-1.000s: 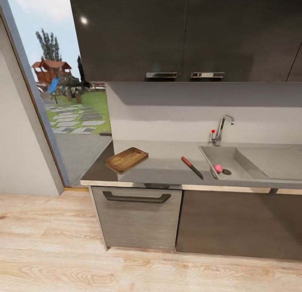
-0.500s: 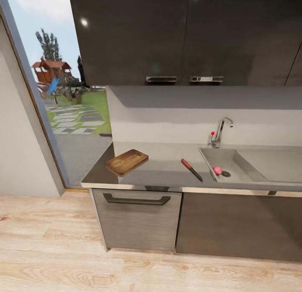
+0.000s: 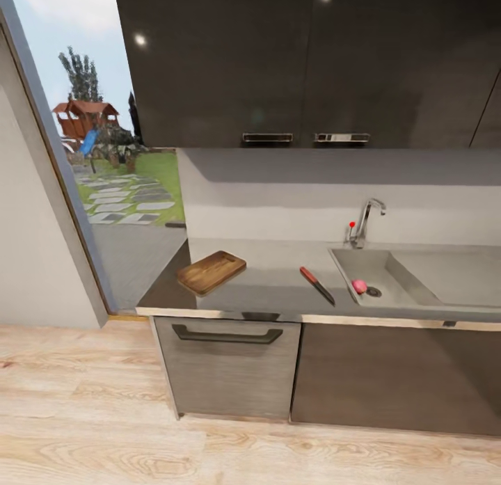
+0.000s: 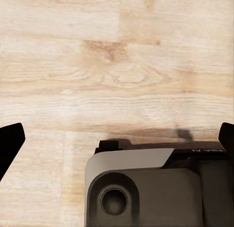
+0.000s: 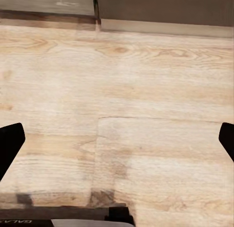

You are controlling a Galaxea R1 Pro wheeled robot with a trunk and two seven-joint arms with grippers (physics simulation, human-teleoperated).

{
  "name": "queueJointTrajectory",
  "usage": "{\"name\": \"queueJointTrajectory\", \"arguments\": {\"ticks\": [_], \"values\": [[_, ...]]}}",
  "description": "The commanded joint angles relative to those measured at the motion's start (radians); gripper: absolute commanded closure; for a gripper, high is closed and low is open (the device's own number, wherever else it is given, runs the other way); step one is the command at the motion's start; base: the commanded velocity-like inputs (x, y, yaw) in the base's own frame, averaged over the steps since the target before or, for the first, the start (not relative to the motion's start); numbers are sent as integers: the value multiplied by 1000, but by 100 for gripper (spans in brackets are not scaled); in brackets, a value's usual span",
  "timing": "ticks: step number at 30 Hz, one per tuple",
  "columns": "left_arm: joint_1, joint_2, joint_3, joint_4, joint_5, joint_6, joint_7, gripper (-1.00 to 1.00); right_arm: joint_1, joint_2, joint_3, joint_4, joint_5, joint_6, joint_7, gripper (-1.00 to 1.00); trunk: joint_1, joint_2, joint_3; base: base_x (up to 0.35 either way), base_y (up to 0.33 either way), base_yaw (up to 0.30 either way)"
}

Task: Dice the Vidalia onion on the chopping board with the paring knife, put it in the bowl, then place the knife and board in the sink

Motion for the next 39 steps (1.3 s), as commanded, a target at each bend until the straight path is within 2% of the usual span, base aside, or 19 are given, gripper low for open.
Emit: {"name": "queueJointTrajectory", "arguments": {"ticks": [1,39], "values": [[0,0,1,0,1,-2,-1,-100,0,0,0,-1,0,-2,-1,-100,-4,7,2,0,0,0],[0,1,1,0,1,-2,-1,-100,0,0,0,-1,2,-2,-1,-100,-150,273,121,0,0,0]]}}
